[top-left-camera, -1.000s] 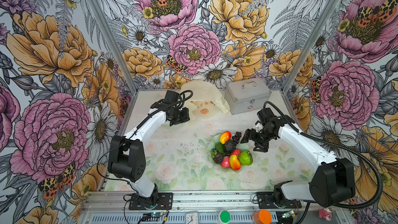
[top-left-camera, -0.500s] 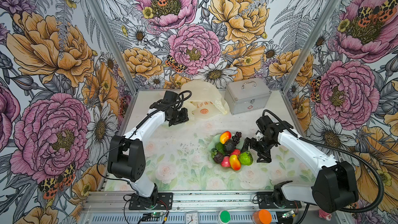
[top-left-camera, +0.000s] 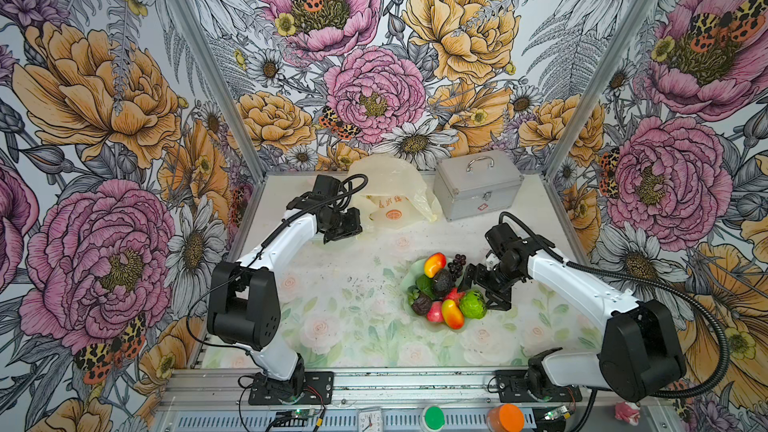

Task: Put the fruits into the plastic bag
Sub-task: 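Close the right gripper on the green apple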

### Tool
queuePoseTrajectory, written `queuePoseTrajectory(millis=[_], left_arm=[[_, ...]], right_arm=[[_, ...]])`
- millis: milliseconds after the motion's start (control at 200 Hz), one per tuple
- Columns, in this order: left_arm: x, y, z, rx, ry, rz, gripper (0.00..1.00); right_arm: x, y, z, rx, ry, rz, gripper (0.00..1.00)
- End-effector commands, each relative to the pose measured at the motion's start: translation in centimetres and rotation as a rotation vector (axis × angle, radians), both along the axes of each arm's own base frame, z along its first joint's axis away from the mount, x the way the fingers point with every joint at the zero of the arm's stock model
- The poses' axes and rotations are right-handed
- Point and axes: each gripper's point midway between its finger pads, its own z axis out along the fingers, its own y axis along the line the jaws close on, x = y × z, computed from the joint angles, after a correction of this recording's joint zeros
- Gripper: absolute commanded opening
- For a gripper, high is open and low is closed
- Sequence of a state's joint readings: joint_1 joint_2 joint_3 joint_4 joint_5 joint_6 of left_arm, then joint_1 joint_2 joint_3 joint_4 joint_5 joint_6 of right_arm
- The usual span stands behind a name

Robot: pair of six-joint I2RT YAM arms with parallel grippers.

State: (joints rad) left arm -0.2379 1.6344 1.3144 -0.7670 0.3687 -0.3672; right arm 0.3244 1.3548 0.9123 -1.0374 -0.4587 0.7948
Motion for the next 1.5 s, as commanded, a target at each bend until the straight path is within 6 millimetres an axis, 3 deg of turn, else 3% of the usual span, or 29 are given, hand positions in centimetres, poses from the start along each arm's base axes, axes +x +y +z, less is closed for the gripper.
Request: queuePoseTrajectory(millis=[0, 480, 725, 860, 980, 1270, 1496], left_arm=[[-0.1, 0.1, 0.2, -0.012, -0.012, -0.015, 0.0], [0.0, 0.1, -0.3, -0.01, -0.002, -0.018, 0.0], [0.0, 0.1, -0.4, -0.013, -0.004, -0.015, 0.0], [-0.1, 0.0, -0.5, -0.014, 0.0, -0.017, 0.0], [-0.1, 0.1, -0.4, -0.014, -0.003, -0.013, 0.0], [0.0, 0.3, -0.7, -0.015, 0.001, -0.007, 0.0], [-0.3, 0.3, -0.9, -0.021, 0.007, -0.001, 0.0]], right_arm=[[0.2, 0.6, -0.1, 0.02, -0.005, -0.006, 0.81], [0.2, 0.4, 0.7, 0.05, -0.017, -0.035, 0.63], [1.4, 0.3, 1.7, 0.081, -0.035, -0.072, 0.62], [1.7, 0.3, 2.1, 0.086, -0.037, -0.065, 0.8], [1.1, 0.2, 2.0, 0.081, -0.016, -0.059, 0.85], [-1.0, 0.5, 1.5, 0.066, 0.019, -0.024, 0.84], [-1.2, 0.9, 1.2, 0.056, 0.028, 0.001, 0.69]])
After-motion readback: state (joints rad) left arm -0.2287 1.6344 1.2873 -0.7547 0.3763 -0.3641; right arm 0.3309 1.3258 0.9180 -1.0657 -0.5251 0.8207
